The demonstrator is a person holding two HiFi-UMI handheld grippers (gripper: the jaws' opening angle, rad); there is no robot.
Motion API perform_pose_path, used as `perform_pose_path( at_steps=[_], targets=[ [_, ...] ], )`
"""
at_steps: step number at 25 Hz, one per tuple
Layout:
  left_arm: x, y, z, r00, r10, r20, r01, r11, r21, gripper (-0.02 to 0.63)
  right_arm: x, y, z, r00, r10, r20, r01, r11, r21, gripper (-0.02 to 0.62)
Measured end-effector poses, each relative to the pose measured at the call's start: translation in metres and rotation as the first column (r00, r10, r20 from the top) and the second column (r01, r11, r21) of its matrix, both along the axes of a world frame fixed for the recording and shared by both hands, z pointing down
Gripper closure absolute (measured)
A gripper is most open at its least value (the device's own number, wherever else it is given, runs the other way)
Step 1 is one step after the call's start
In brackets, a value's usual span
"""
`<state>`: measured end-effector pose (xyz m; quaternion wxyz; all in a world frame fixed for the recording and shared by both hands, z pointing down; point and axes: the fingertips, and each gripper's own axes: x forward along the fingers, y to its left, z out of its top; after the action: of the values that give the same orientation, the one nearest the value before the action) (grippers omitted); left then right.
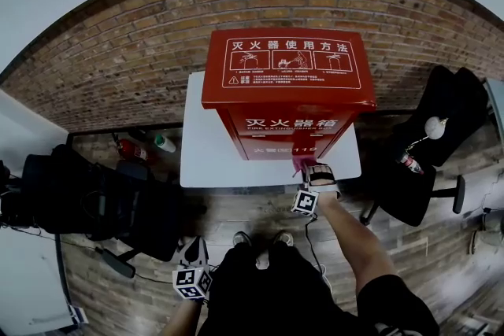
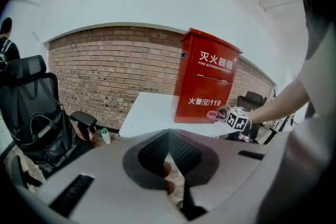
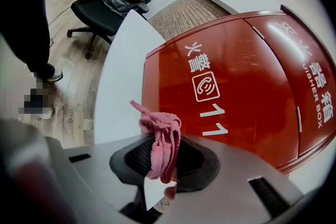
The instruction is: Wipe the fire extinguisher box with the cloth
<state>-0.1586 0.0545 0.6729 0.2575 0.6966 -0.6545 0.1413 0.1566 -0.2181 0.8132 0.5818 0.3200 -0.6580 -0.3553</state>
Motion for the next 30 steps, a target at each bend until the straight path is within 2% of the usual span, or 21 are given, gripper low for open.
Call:
perform_pose_path(
  at_steps=[11, 30],
  targets=[
    [-0.002, -0.01, -0.002, 0.999, 0.04, -0.006, -0.04, 0.999, -0.005, 0.583, -0.002, 0.0, -0.029, 0.999, 0.016, 0.034, -0.017, 0.999, 0.035, 0.497],
    [-0.02, -0.034, -0.02, 0.997, 0.076, -0.008, -0.075, 0.996, 0.046, 0.584, -0.007, -0.002, -0.079, 0.999, 0.033, 0.038, -0.037, 0.995, 0.097, 0.497]
  ],
)
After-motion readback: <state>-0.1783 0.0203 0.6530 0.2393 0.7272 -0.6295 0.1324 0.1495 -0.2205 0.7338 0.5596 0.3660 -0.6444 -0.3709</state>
